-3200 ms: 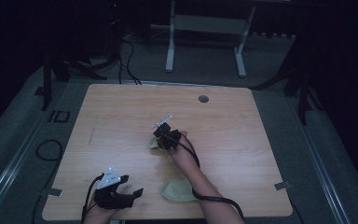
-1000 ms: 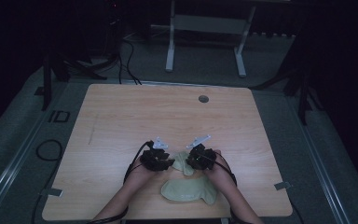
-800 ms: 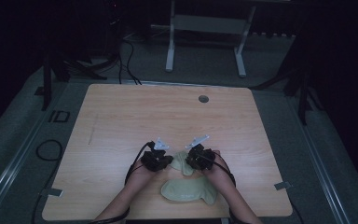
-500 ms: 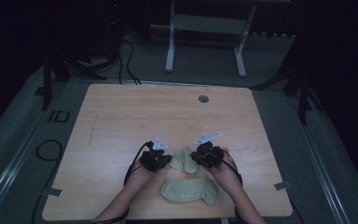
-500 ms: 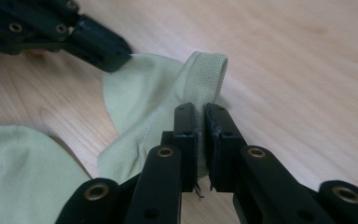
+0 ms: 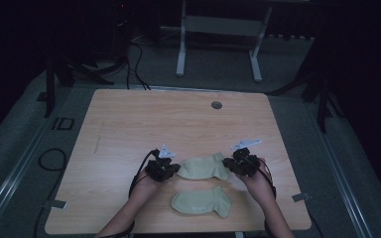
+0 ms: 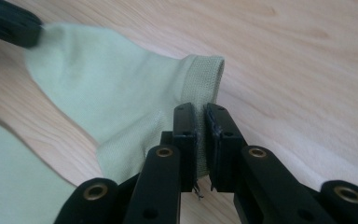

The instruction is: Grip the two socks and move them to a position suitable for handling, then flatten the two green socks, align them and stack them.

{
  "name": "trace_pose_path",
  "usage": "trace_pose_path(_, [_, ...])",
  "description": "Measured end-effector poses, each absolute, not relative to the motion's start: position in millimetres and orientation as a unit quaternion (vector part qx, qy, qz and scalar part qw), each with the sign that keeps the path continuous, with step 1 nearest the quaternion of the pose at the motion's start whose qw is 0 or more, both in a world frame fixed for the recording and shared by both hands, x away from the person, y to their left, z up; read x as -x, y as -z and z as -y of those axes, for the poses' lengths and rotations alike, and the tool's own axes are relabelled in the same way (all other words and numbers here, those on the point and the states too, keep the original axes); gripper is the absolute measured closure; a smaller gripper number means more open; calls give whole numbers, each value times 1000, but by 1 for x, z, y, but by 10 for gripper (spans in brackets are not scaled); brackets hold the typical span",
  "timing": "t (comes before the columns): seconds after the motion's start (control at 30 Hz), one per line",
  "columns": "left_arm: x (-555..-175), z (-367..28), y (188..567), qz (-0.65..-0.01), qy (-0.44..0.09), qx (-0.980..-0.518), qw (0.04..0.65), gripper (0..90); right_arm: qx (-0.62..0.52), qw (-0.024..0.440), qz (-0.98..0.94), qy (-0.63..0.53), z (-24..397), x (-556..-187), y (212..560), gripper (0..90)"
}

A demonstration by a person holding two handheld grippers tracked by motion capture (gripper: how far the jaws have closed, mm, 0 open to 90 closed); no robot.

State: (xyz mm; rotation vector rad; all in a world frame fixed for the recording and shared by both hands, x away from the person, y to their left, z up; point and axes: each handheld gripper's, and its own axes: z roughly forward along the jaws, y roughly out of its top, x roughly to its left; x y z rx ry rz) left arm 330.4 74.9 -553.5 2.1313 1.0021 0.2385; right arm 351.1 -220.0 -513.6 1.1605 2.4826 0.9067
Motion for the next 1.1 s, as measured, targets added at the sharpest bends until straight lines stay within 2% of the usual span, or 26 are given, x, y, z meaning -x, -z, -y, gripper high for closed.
trace_pose_path(0.27, [-333,-76,559,-395,-84,-837,369,883,-413,117,-855,-292,230,-357,539,795])
trace_pose_path(0.4, [-333,-79,560,-393,-73,-834,379,882,-414,125,-856,-283,232,-359,546,676])
trace_pose_path(0.53, [-333,-81,560,-395,-71,-829,389,869,-417,130,-855,-282,232,-359,546,633])
trace_pose_path(0.6, [-332,-83,559,-393,-67,-828,394,768,-417,132,-854,-281,232,-358,543,632])
trace_pose_path(0.67, [-331,-85,557,-390,-48,-823,410,609,-417,133,-852,-287,233,-356,539,616])
trace_pose_path(0.7, [-330,-87,555,-389,-43,-822,413,565,-416,134,-851,-291,233,-355,537,608])
trace_pose_path(0.8, [-327,-88,552,-391,-58,-825,404,513,-407,137,-854,-294,230,-349,531,551])
trace_pose_path(1.03, [-308,-93,542,-392,-71,-825,400,472,-387,136,-860,-305,225,-332,523,549])
trace_pose_path(1.1, [-298,-93,537,-387,-74,-826,404,453,-379,134,-860,-315,227,-318,517,557])
